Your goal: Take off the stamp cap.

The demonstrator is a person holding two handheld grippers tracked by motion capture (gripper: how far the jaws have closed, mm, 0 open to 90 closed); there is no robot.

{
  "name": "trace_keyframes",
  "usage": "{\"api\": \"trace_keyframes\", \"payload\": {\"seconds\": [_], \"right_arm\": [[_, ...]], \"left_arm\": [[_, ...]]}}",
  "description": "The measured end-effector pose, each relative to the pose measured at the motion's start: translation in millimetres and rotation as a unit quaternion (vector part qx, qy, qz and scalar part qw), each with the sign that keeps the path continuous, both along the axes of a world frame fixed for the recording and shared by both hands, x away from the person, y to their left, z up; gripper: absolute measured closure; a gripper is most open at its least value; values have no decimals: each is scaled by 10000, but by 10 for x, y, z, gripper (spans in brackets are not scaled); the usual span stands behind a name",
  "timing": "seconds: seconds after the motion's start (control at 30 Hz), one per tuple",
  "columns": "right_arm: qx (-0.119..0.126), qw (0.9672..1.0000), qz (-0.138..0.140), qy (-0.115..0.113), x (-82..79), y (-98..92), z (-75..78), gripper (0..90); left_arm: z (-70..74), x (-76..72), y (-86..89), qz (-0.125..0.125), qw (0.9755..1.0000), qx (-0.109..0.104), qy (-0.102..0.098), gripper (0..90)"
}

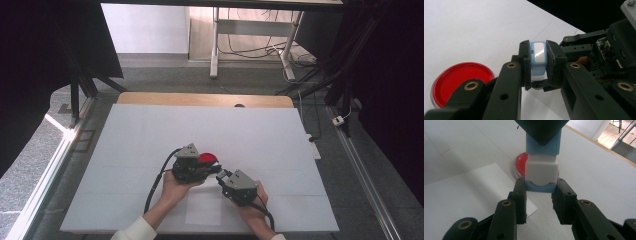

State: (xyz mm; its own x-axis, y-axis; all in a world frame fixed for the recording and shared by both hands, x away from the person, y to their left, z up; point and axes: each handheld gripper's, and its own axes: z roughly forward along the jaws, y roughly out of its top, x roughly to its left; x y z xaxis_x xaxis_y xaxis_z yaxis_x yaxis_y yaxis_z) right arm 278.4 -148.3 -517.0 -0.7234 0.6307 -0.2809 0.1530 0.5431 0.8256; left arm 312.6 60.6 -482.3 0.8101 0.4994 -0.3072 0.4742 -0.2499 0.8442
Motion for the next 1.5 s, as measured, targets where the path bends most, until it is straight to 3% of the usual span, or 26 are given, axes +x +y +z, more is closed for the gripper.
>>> {"api": "trace_keyframes", "payload": {"seconds": [0.03,0.07,0.1,0.13,0.2,0.3,0.53,0.9,1.5], "right_arm": [[-257,9996,36,53,15,5,-21,655],[-257,9996,36,53,15,5,-21,655],[-373,9992,42,103,19,-11,-62,655],[-318,9994,-29,154,25,-57,-130,655],[-4,9998,-31,183,27,-109,-61,655],[120,9999,8,70,16,-63,47,654],[253,9995,-2,164,33,-144,37,653],[289,9994,29,182,46,-214,18,650],[418,9986,26,322,49,-395,-2,649]], "left_arm": [[22,-25,24,280,9994,-34,-197,760],[66,-38,70,521,9975,62,-469,760],[138,-11,207,647,9967,-77,-487,759],[167,16,311,633,9970,-254,-372,759],[169,31,395,685,9968,-259,-330,759],[150,26,318,542,9978,-215,-308,759],[139,3,199,277,9991,-90,-308,757],[96,16,170,182,9996,-49,-200,756],[131,27,259,248,9992,-5,-302,755]]}}
